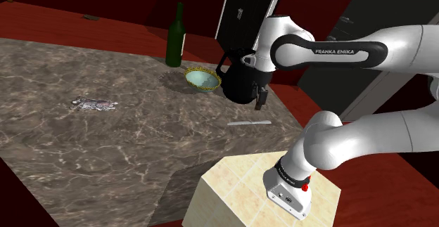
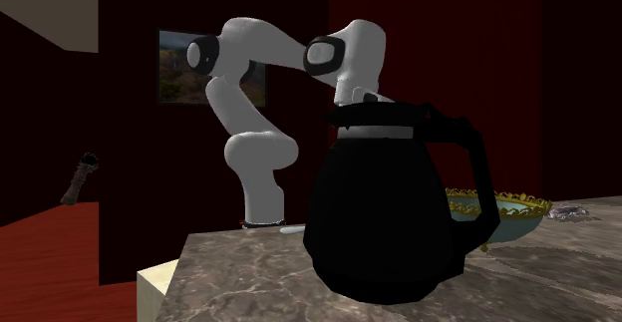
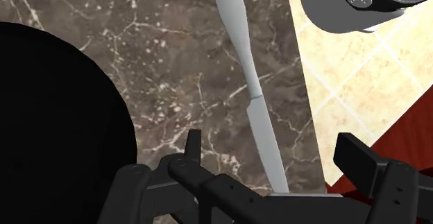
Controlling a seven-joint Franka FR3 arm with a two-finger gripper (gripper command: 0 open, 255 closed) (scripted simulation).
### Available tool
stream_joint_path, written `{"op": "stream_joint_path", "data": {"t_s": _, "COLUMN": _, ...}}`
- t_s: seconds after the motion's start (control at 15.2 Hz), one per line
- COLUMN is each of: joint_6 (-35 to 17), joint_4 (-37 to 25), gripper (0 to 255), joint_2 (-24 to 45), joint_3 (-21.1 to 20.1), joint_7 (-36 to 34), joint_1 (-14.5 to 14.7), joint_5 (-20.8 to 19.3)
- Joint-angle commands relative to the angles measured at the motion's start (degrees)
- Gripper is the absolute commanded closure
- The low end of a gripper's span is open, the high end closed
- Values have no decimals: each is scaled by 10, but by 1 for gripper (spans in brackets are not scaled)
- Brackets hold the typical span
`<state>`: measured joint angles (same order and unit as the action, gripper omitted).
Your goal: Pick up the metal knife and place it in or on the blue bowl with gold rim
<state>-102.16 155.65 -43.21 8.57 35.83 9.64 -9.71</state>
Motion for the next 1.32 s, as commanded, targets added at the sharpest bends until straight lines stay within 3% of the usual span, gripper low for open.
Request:
{"op": "stream_joint_path", "data": {"t_s": 0.0, "joint_6": -28, "joint_4": 33, "gripper": 0, "joint_2": 5, "joint_3": 9, "joint_7": 42, "joint_1": 14, "joint_5": -13}}
{"op": "stream_joint_path", "data": {"t_s": 0.2, "joint_6": -62, "joint_4": 70, "gripper": 0, "joint_2": 15, "joint_3": 22, "joint_7": 90, "joint_1": 25, "joint_5": -33}}
{"op": "stream_joint_path", "data": {"t_s": 0.66, "joint_6": -131, "joint_4": 119, "gripper": 0, "joint_2": 35, "joint_3": 34, "joint_7": 88, "joint_1": 16, "joint_5": -49}}
{"op": "stream_joint_path", "data": {"t_s": 1.19, "joint_6": -131, "joint_4": 119, "gripper": 0, "joint_2": 35, "joint_3": 34, "joint_7": 88, "joint_1": 16, "joint_5": -49}}
{"op": "stream_joint_path", "data": {"t_s": 1.25, "joint_6": -131, "joint_4": 119, "gripper": 255, "joint_2": 35, "joint_3": 34, "joint_7": 88, "joint_1": 16, "joint_5": -49}}
